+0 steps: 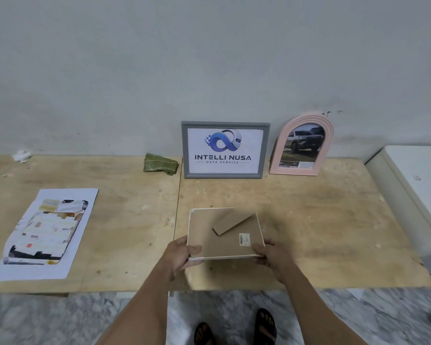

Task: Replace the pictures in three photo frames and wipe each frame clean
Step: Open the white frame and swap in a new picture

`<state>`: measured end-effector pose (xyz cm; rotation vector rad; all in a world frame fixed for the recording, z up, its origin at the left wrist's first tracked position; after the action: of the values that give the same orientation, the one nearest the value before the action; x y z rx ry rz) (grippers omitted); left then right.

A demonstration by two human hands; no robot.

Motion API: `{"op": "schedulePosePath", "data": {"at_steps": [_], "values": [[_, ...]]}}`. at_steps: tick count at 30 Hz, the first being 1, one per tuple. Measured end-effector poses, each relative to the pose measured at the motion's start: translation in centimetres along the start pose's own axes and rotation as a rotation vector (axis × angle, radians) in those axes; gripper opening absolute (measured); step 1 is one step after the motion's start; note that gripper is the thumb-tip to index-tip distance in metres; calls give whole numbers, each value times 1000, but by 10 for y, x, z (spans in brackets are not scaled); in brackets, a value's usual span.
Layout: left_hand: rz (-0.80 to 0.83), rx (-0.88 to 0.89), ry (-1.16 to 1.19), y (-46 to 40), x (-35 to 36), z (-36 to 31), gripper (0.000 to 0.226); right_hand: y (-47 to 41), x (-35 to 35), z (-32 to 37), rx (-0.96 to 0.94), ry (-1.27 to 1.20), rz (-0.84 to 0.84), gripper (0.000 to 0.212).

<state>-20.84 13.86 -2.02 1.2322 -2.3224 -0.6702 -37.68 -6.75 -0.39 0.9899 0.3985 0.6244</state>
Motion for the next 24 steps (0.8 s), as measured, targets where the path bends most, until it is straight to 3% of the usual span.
{"op": "schedulePosePath", "data": {"at_steps": [5, 9, 12, 16, 22, 24], "values": [[85, 13, 87, 11, 0, -12, 40, 13, -2, 15, 7, 70, 35, 14], [299, -55, -108, 23, 1, -30, 39, 18, -17, 30, -85, -71, -64, 15], [199, 12, -167, 19, 6, -44, 22, 28, -18, 35, -135, -31, -11, 18], [30, 171, -125, 9, 16, -60, 21, 39, -14, 39, -161, 106, 32, 21], [150, 204, -73, 16, 18, -77, 15, 53, -23, 42, -88, -23, 160, 26], [152, 207, -54, 16, 18, -79, 16, 55, -24, 51, -139, 19, 131, 27]]}}
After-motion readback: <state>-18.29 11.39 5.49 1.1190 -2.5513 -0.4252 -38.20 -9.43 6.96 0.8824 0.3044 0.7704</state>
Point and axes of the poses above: each hand's wrist, its own y-axis away from the middle knuckle, its own x-axis out of the palm, z = x × y, the point moved 2 cm from there along -y, towards the middle knuckle, and after that the axes turned 14 degrees about x, right-handed, at the moved point
